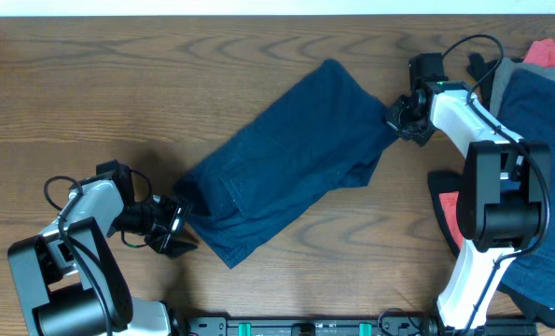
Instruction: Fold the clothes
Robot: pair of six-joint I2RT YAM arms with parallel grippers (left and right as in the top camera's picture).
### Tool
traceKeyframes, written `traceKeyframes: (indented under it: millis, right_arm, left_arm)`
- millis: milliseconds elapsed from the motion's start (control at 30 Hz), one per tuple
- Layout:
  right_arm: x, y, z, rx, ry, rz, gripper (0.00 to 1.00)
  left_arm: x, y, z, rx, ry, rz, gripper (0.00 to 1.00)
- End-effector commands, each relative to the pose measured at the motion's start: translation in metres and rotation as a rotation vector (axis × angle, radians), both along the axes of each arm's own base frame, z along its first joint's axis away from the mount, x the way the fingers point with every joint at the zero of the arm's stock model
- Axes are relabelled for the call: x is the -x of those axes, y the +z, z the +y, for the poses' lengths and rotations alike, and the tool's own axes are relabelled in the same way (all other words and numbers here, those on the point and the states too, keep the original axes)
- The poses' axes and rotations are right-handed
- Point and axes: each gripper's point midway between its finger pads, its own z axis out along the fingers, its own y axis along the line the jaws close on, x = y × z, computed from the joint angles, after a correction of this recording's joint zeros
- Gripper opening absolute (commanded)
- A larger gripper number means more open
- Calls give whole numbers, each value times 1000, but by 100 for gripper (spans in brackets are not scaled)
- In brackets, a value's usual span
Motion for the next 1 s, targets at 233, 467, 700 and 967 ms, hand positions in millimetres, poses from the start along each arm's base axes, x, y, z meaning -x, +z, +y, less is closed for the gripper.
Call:
traceKeyframes:
  millis: [233,467,700,967]
  right_arm:
    - [-14,116,-22,118,70,-284,1]
    - [-21,191,14,141,293,-513,8]
    - [-14,187,43,140,395,-502,9]
    - [-11,187,63,160,494,-510,9]
  left_arm:
    - [-12,-2,9,-46,-10,-65,87]
    - [-42,-7,20,-109,-13,-211,95]
    - [-44,-15,19,-187,-78,-222,96]
    - [-54,-23,2,-269,-202,-285,73]
